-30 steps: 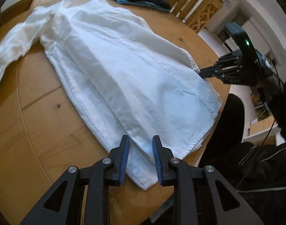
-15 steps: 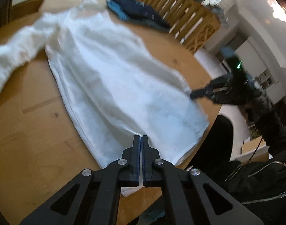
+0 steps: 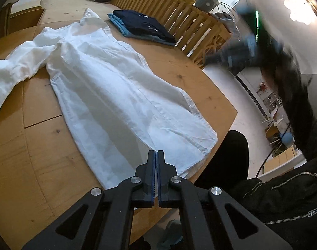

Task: Fold clothes

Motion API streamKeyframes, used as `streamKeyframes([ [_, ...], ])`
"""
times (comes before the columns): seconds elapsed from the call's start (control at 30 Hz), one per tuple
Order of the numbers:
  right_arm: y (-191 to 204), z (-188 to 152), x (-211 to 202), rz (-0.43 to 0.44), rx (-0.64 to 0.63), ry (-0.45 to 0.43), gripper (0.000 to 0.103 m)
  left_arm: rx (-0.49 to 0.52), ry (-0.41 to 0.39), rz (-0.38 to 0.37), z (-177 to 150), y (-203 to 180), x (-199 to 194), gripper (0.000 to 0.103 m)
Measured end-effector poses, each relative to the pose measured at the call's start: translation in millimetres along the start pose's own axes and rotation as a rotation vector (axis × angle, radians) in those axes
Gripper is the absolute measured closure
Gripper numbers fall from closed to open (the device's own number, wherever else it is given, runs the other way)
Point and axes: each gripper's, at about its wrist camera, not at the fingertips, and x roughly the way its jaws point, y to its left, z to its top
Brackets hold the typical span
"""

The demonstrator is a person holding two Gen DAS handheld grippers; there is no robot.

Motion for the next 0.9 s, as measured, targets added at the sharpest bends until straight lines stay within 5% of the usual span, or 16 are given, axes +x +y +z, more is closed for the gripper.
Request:
streamKeyframes([
  [0.13, 44.1, 42.3, 1.0, 0.07, -0.128, -0.032, 0.048, 0.003, -0.01, -0.02, 2.0, -1.9, 0.9, 0.102],
  [0.3, 106.7, 137.0, 98.5, -0.157, -0.289, 0.127, 0.048, 0.018, -0.012, -0.044, 4.5, -2.4, 2.4, 0.102],
  [0.8, 84.0, 161.3, 140.5, -0.164, -0.167, 0.299, 0.049, 0.047, -0.018, -0.099, 4.1, 5.7, 1.5, 0.102],
  [0.83, 80.6, 159.2, 143.1, -0.148, -0.151, 0.309, 0.053, 0.049, -0.014, -0.092, 4.0, 6.1, 1.1, 0.102],
  [0.9, 73.7, 154.9, 148.2, -0.116, -0.12, 0.328, 0.077, 0.057, -0.008, -0.076, 4.3, 6.2, -0.3, 0.102],
])
